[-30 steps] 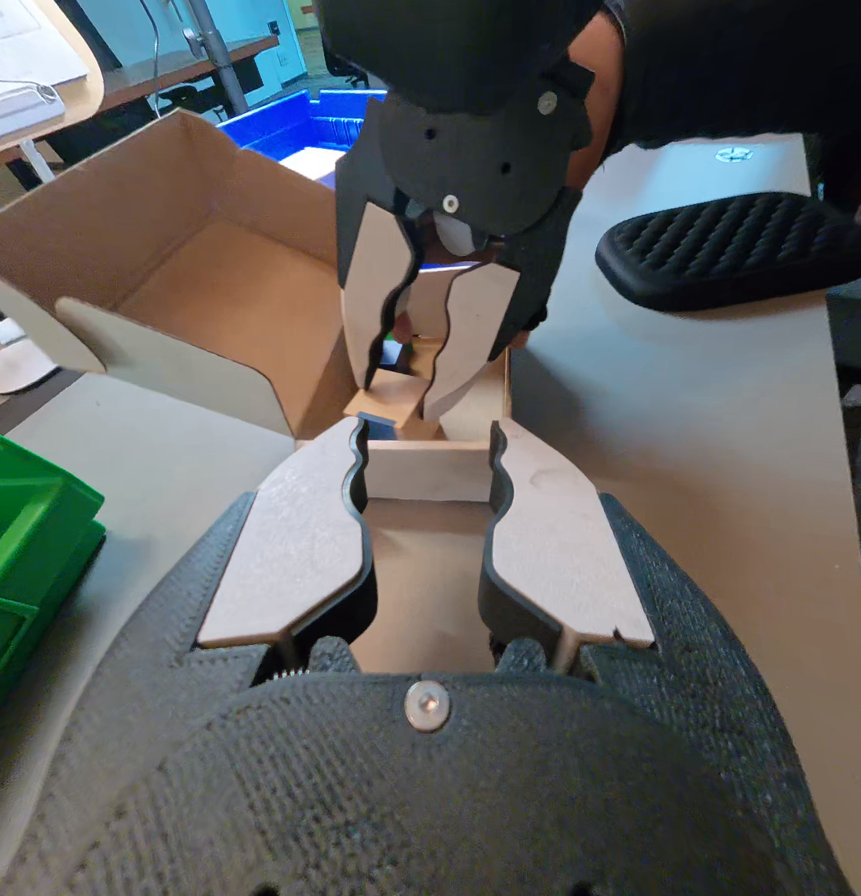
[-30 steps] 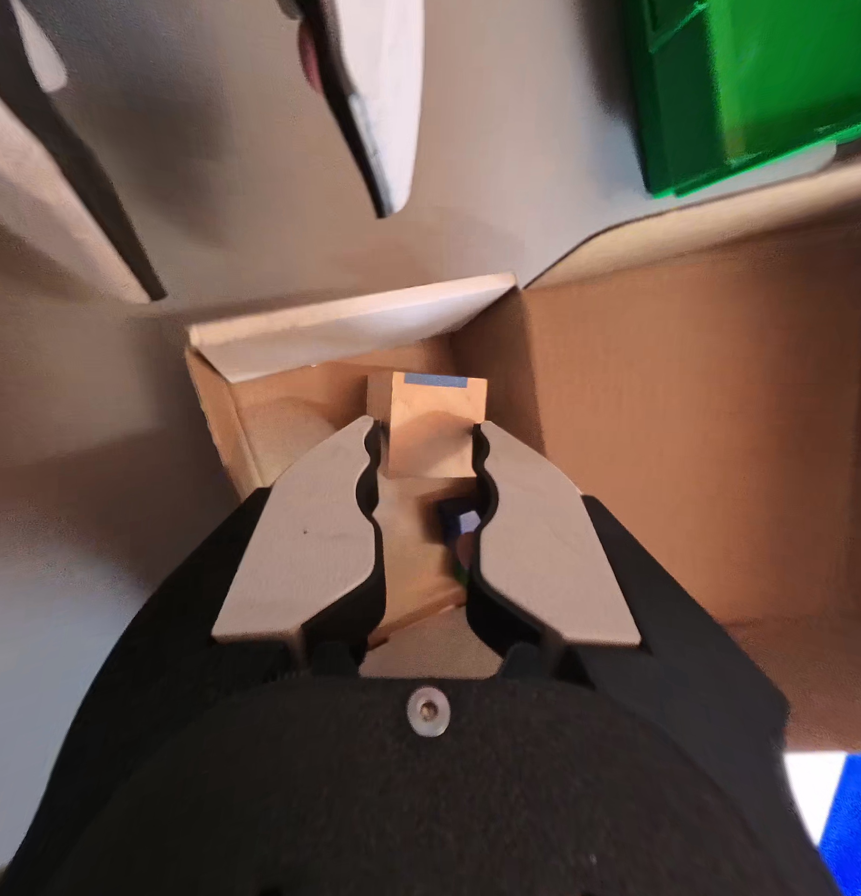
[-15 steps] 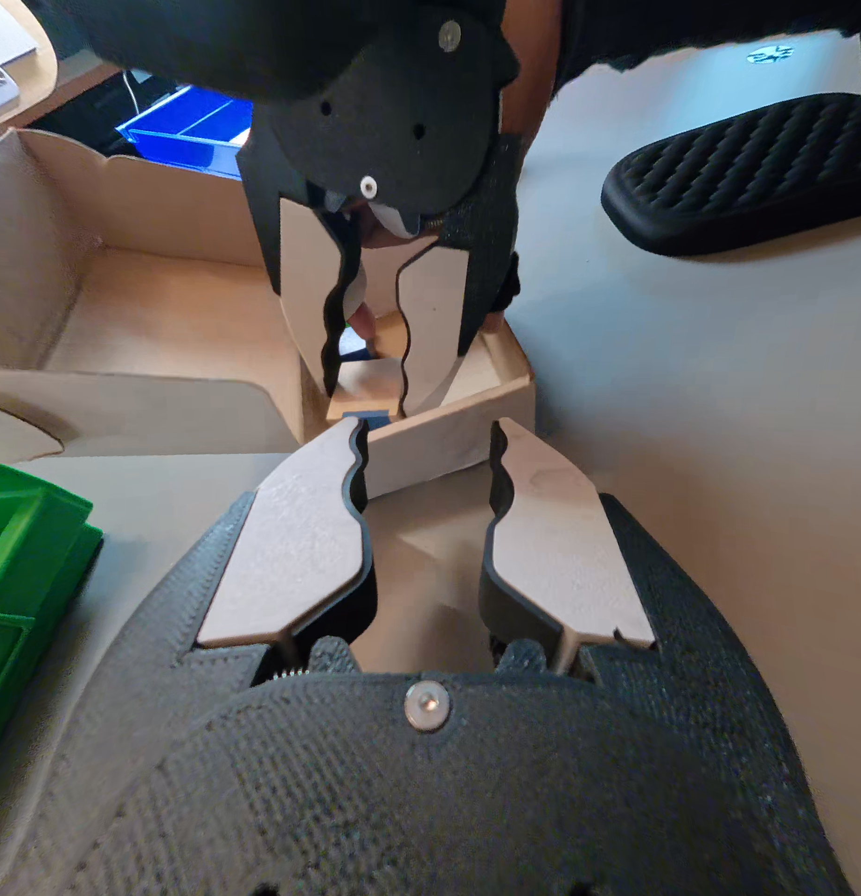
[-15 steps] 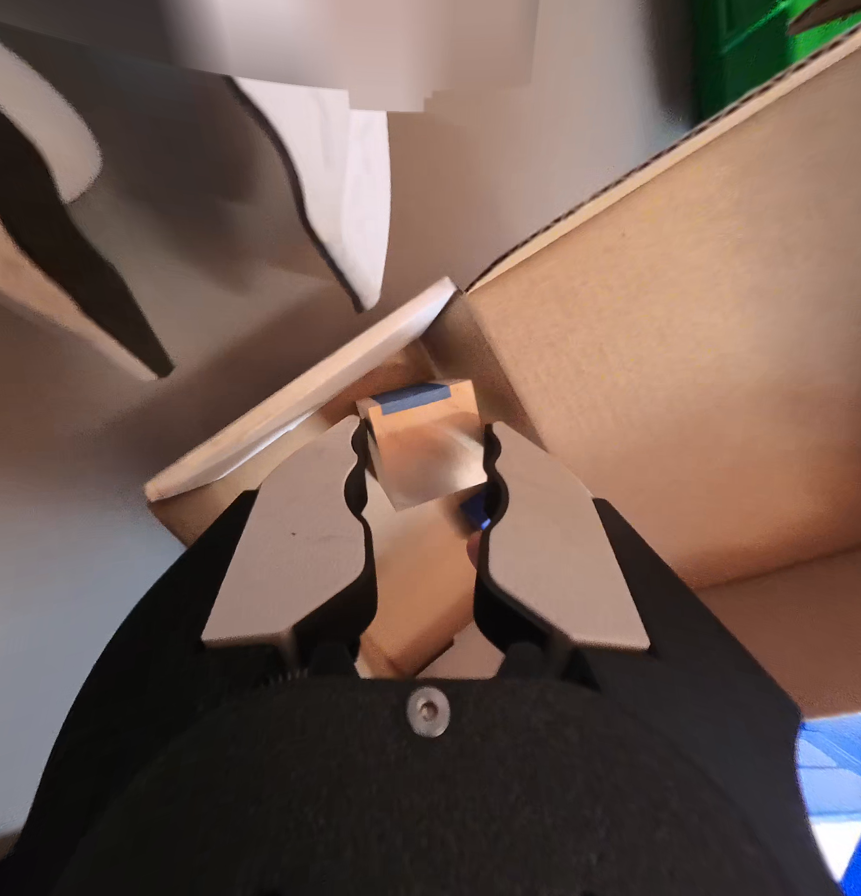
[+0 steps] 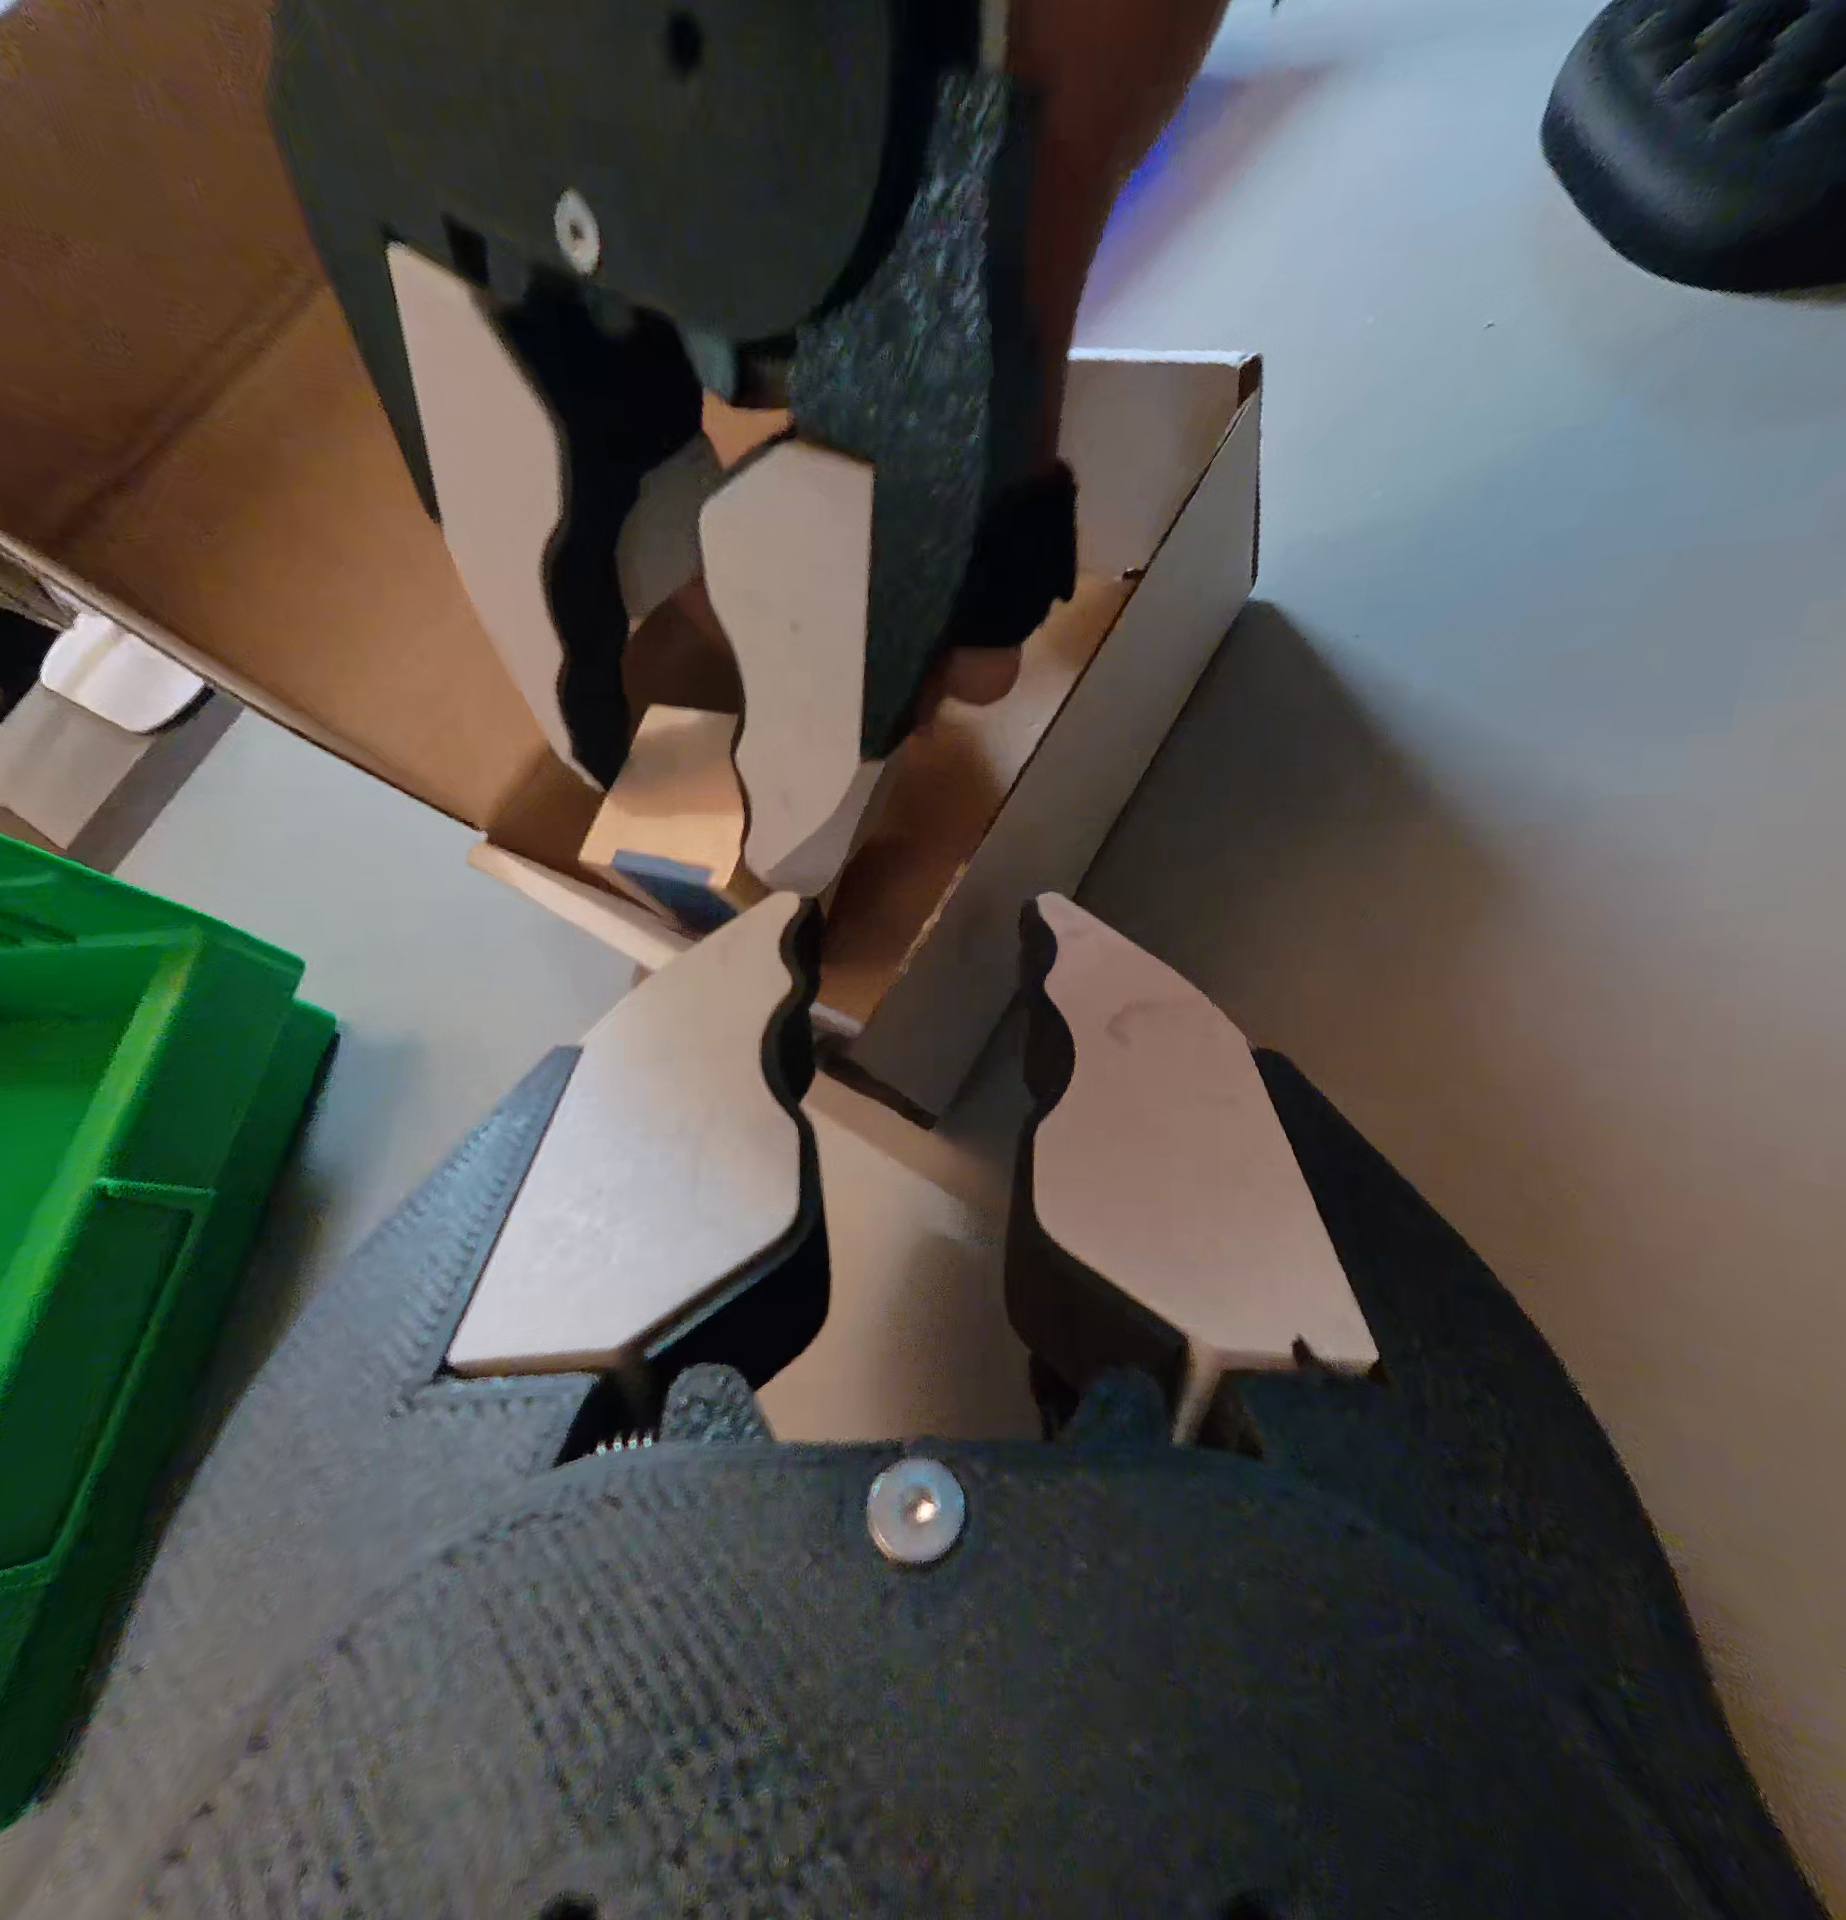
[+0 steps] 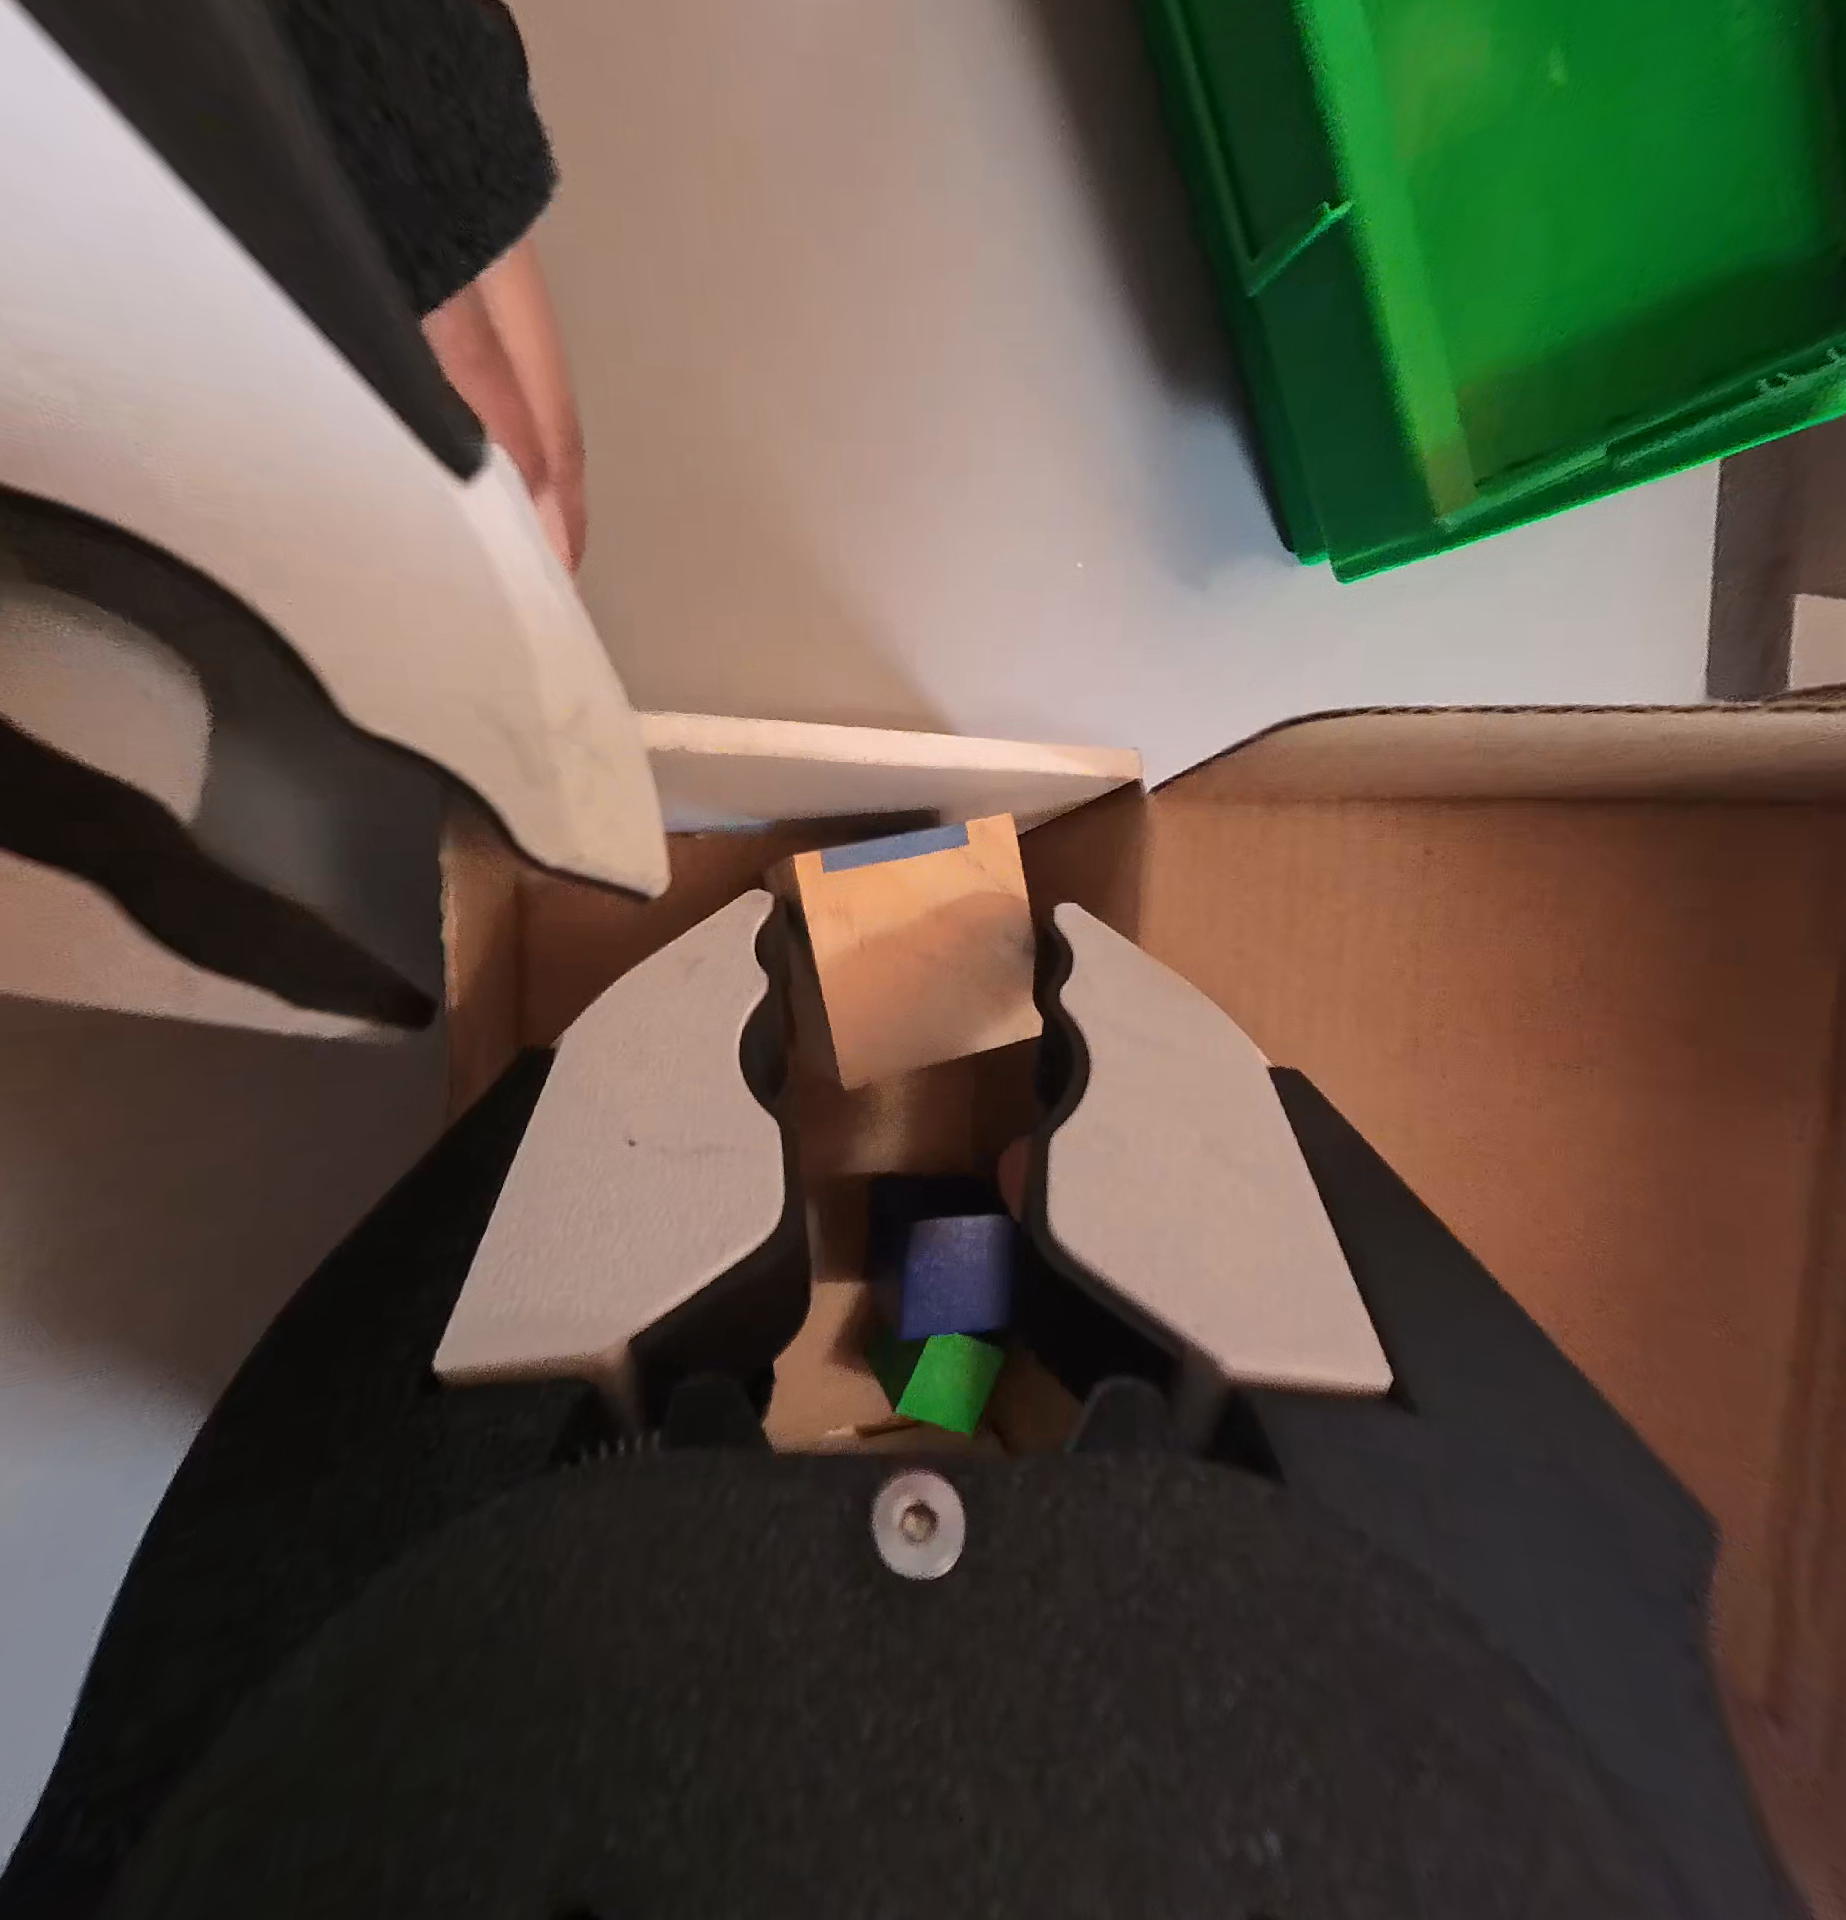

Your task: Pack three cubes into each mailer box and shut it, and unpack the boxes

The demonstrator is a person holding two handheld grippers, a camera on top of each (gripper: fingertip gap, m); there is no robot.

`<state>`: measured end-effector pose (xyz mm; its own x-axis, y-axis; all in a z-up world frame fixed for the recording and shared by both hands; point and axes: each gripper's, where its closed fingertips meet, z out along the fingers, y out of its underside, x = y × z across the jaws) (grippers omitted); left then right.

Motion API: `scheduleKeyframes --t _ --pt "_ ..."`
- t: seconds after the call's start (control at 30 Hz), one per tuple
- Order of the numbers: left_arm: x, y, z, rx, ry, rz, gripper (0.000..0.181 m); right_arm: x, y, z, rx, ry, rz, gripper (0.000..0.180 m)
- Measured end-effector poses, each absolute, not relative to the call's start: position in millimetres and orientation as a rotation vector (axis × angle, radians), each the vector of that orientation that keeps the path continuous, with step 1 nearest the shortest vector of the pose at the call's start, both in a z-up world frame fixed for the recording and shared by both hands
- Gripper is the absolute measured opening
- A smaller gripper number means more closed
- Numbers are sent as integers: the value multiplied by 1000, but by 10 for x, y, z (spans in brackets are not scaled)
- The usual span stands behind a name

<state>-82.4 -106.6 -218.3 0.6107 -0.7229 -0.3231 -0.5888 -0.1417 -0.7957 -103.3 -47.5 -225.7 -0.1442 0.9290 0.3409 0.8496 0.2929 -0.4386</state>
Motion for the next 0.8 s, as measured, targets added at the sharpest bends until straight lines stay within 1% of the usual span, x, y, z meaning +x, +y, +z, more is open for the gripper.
scheduleKeyframes --t 0.27,0.4,0.53,0.7,0.8 --pt "-804 -1085 -2233 -1843 1092 -158 32 -810 -561 -2086 -1594 -2006 237 44" --pt "-684 -1221 -2205 -1768 1182 -209 31 -635 -617 -1897 -1600 -1957 300 44" --pt "-633 -1269 -2112 -1717 1174 -234 35 -390 -614 -1598 -1578 -1907 324 44" --pt "-662 -1240 -2025 -1720 1104 -289 36 81 -202 -1077 -1598 -1760 193 45" --pt "-666 -1231 -1981 -1719 1072 -308 36 438 278 -945 -1661 -1674 50 45"
